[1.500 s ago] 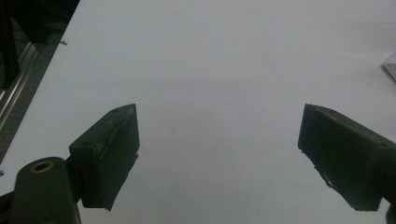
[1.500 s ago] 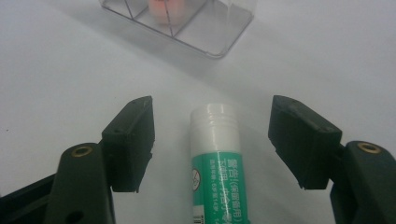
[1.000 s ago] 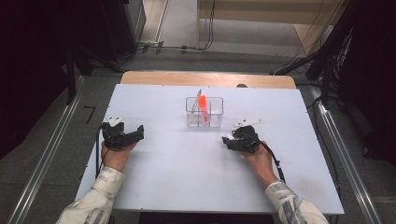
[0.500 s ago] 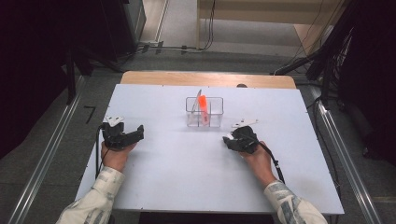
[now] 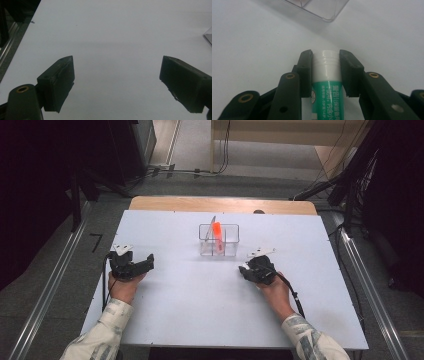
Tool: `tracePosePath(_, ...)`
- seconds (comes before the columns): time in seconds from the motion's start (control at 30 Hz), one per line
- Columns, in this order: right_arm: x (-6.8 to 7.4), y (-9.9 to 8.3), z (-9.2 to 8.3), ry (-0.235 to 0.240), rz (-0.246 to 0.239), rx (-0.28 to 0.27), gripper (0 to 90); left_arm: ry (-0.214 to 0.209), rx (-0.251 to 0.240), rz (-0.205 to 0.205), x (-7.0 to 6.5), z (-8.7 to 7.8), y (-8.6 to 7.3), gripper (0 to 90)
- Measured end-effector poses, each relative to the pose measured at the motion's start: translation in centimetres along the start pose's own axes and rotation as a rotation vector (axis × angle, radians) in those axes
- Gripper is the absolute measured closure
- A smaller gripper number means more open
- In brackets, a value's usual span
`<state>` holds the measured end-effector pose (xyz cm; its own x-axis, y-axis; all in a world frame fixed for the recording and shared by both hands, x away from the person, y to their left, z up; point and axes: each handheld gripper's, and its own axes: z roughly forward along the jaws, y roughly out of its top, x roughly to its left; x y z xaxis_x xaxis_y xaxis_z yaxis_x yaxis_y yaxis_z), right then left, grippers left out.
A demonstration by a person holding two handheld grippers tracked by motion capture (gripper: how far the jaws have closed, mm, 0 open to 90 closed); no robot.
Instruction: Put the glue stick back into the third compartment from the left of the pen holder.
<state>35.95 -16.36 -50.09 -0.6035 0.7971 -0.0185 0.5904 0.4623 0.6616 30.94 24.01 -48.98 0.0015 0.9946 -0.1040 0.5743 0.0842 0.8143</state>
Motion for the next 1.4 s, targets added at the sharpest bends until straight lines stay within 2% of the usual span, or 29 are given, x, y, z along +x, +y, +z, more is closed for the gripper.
tracePosePath(0.3, -0.6, 0.3, -0.7, 0.009, 0.043, -0.023, 62.9, -0.001, 0.004, -0.007, 0.1, 0.0, 0.0, 13.0)
tracePosePath(0.7, -0.8, 2.1, -2.9, 0.031, 0.076, -0.119, 62.9, -0.003, 0.004, -0.007, 0.1, 0.0, 0.0, 13.0)
tracePosePath(0.9, -1.2, 3.2, -3.3, 0.025, 0.099, -0.151, 63.0, -0.001, 0.005, -0.006, 0.1, 0.0, 0.0, 13.0)
tracePosePath(1.4, -1.1, 6.1, -4.5, 0.006, 0.076, -0.196, 63.0, -0.003, 0.002, -0.003, 0.0, 0.1, 0.0, 13.0)
